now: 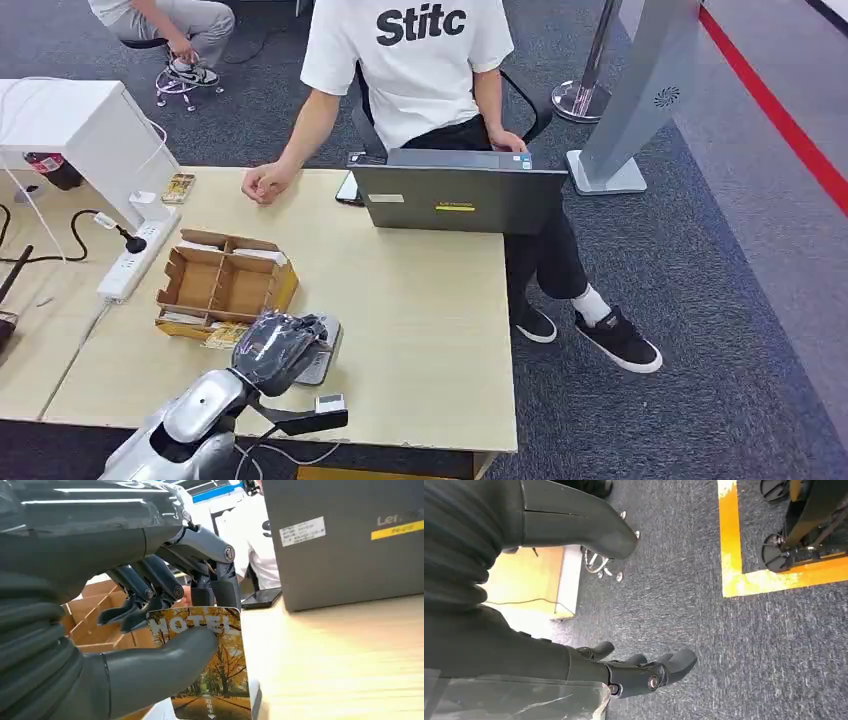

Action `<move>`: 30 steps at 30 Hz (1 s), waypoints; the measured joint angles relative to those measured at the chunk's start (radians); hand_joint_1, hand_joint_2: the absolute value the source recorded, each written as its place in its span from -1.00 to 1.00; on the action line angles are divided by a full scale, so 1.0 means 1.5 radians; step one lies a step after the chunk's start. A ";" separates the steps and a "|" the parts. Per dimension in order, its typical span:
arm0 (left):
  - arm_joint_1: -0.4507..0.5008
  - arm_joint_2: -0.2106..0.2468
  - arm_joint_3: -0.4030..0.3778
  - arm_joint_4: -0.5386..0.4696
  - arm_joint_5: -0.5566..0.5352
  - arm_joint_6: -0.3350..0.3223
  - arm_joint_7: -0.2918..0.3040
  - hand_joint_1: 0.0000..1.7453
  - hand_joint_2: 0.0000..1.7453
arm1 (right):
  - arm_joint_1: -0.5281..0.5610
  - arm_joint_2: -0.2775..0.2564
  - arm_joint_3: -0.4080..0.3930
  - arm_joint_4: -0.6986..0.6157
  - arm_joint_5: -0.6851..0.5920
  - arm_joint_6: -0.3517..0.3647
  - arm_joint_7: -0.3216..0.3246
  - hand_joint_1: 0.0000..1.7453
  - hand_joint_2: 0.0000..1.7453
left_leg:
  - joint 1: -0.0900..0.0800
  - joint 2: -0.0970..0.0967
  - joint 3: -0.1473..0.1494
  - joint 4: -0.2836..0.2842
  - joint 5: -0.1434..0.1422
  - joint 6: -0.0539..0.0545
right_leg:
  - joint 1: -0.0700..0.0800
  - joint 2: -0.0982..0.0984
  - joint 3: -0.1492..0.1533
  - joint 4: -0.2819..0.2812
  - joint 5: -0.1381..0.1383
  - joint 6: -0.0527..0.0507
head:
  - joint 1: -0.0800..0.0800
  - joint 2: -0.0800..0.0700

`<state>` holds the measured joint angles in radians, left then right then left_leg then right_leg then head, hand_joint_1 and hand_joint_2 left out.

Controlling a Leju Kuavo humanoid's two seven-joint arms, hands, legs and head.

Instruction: Pass the card to the sensor for recognition and then transmit it.

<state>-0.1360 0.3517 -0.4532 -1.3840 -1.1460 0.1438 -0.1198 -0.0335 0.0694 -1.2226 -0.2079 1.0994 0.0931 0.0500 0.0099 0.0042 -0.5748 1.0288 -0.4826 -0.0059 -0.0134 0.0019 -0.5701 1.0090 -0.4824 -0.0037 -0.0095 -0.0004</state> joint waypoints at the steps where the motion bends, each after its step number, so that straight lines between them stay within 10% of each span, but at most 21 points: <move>1: -0.002 -0.001 0.000 0.005 -0.004 0.003 0.001 1.00 1.00 | 0.000 0.000 0.000 0.000 0.001 0.000 0.001 -1.00 1.00 | 0.000 0.000 0.000 0.000 0.000 0.000 | 0.000 0.000 0.000 0.000 0.000 0.000 | 0.000 0.000; 30: -0.200 0.006 0.130 0.064 0.112 0.149 0.025 1.00 1.00 | -0.001 -0.004 0.000 0.000 0.023 0.003 -0.004 -1.00 1.00 | 0.000 0.000 0.000 0.000 0.001 0.000 | 0.000 0.000 0.000 0.000 0.000 0.000 | 0.000 0.000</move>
<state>-0.4358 0.3609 -0.2579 -1.2875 -0.9777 0.3674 -0.0824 -0.0349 0.0641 -1.2226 -0.2079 1.1345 0.0969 0.0435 0.0101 0.0036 -0.5750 1.0289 -0.4817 -0.0063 -0.0132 0.0016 -0.5698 1.0095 -0.4820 -0.0040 -0.0095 -0.0004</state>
